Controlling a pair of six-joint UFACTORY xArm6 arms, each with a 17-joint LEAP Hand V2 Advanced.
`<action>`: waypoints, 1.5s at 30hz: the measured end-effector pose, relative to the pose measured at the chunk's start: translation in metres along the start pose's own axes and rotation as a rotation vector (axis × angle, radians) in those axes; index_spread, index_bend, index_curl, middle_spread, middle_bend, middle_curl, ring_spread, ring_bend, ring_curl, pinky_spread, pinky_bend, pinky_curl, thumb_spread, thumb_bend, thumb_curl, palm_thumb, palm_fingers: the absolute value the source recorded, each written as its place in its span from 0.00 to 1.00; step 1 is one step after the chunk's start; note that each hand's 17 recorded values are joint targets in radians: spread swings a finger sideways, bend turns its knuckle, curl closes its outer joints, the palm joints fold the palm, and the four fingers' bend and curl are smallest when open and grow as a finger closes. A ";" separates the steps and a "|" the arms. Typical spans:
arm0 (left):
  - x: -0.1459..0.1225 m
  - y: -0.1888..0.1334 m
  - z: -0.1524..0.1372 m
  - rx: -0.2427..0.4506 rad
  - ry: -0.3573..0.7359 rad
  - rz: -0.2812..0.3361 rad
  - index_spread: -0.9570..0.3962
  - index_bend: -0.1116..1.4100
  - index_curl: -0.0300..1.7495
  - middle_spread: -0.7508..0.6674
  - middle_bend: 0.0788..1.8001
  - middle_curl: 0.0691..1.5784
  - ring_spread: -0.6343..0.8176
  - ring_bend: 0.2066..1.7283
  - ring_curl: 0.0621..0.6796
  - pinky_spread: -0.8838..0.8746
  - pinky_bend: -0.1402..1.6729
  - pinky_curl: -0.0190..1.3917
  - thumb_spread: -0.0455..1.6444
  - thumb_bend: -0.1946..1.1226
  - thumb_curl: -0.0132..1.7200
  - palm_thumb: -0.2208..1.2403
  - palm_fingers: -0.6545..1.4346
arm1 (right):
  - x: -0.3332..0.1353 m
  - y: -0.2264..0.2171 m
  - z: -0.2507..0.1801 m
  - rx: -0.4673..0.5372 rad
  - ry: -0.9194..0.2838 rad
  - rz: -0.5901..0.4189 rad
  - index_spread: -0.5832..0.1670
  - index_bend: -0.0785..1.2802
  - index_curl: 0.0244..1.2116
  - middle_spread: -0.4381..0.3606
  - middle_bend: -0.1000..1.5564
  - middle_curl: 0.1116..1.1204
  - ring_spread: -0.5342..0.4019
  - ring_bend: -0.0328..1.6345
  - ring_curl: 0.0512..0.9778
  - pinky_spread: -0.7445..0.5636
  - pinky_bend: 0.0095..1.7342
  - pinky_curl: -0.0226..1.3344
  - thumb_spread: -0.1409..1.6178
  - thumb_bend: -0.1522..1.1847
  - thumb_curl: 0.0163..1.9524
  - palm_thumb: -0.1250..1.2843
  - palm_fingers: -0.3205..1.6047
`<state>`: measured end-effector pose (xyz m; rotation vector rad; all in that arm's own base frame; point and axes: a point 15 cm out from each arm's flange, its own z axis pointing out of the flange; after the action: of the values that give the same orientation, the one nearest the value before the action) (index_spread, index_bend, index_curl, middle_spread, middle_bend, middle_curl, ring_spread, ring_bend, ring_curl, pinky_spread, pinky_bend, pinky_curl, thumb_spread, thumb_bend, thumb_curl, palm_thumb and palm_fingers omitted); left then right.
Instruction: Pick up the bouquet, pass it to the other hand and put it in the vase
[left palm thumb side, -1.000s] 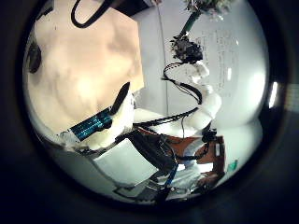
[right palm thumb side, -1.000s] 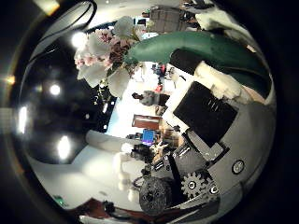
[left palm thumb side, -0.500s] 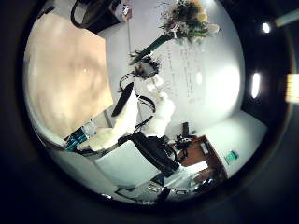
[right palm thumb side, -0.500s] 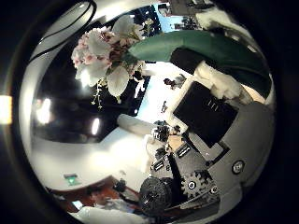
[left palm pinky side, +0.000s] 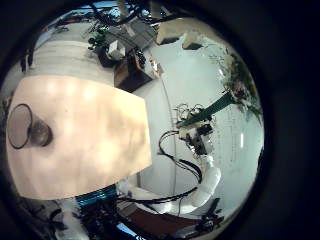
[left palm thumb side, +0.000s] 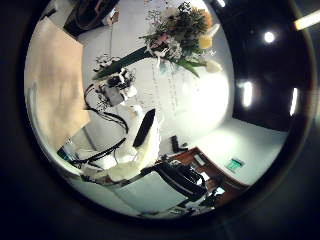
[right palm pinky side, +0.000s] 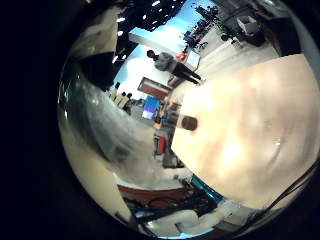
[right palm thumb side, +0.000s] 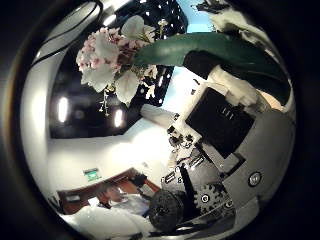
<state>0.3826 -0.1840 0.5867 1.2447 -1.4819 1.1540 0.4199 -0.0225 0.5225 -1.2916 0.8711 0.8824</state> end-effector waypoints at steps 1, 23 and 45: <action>-0.002 0.000 0.003 -0.004 0.025 -0.010 0.77 0.17 0.21 0.68 0.07 0.21 0.72 0.23 0.21 0.74 0.35 0.10 0.64 0.12 0.19 0.33 0.41 | -0.002 0.003 0.006 -0.010 -0.027 0.001 0.46 0.88 0.77 0.41 0.91 0.62 0.39 0.92 0.64 0.41 0.72 0.63 0.57 0.11 0.64 0.94 0.77; -0.042 0.004 0.032 0.050 0.175 0.079 0.78 0.18 0.20 0.67 0.07 0.20 0.72 0.26 0.24 0.77 0.37 0.11 0.62 0.13 0.20 0.35 0.37 | 0.021 0.038 0.088 -0.148 -0.155 0.010 0.47 0.89 0.76 0.41 0.91 0.61 0.39 0.92 0.64 0.41 0.70 0.67 0.57 0.11 0.66 0.93 0.77; -0.050 -0.005 0.054 -0.013 0.160 0.030 0.82 0.18 0.19 0.70 0.09 0.21 0.74 0.28 0.24 0.77 0.37 0.10 0.61 0.13 0.20 0.38 0.39 | 0.050 0.064 0.131 -0.267 -0.123 0.048 0.47 0.90 0.75 0.41 0.91 0.61 0.39 0.92 0.64 0.40 0.69 0.70 0.57 0.11 0.67 0.92 0.76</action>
<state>0.3913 -0.2277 0.5282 1.0979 -1.3908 1.2324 0.3881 0.1156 0.4608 -1.4322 0.7066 1.1331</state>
